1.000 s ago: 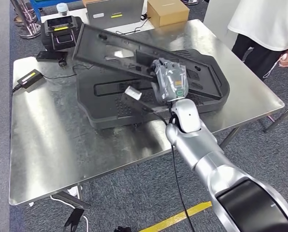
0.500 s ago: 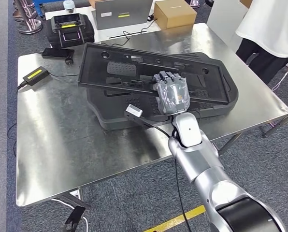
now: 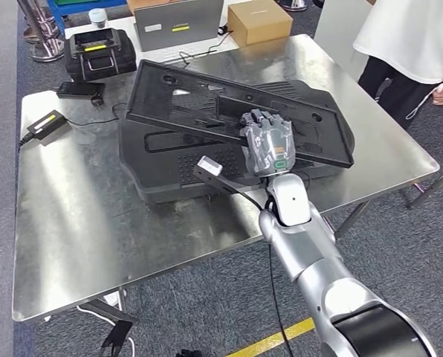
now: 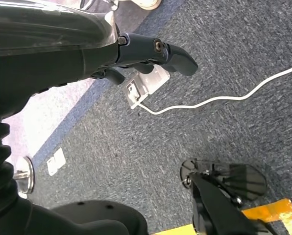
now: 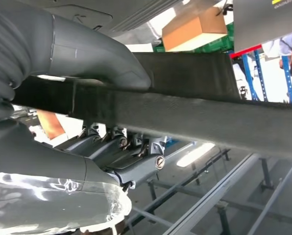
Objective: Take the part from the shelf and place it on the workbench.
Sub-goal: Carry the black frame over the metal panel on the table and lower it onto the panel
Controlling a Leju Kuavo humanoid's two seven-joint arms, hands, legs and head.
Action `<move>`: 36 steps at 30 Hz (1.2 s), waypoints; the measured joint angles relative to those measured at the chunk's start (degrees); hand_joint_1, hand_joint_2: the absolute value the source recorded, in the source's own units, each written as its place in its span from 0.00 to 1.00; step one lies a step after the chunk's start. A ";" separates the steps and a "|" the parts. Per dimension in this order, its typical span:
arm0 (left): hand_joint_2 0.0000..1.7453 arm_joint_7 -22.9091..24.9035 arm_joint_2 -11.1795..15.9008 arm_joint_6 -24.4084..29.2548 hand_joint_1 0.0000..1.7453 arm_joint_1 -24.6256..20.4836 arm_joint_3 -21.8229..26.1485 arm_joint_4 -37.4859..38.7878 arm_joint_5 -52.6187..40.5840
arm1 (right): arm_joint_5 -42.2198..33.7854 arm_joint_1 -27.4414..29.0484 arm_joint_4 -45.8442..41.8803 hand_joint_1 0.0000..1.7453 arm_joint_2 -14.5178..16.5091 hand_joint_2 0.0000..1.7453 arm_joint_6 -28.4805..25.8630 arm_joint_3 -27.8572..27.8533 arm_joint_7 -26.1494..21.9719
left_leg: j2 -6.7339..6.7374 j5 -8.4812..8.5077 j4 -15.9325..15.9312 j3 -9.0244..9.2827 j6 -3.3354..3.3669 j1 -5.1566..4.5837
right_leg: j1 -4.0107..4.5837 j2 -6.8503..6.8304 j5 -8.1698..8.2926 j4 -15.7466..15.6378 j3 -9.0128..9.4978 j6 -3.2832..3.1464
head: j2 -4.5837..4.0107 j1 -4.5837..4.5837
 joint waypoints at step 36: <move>1.00 3.22 -0.02 1.75 0.00 0.05 0.02 0.00 -0.60 | -0.29 0.23 1.31 1.00 0.47 1.00 -0.10 -1.63 -0.20 | 0.23 6.72 -14.08 6.38 -0.01 0.10 | -0.24 0.56 -1.19 1.05 -0.31 1.45 | 0.00 0.03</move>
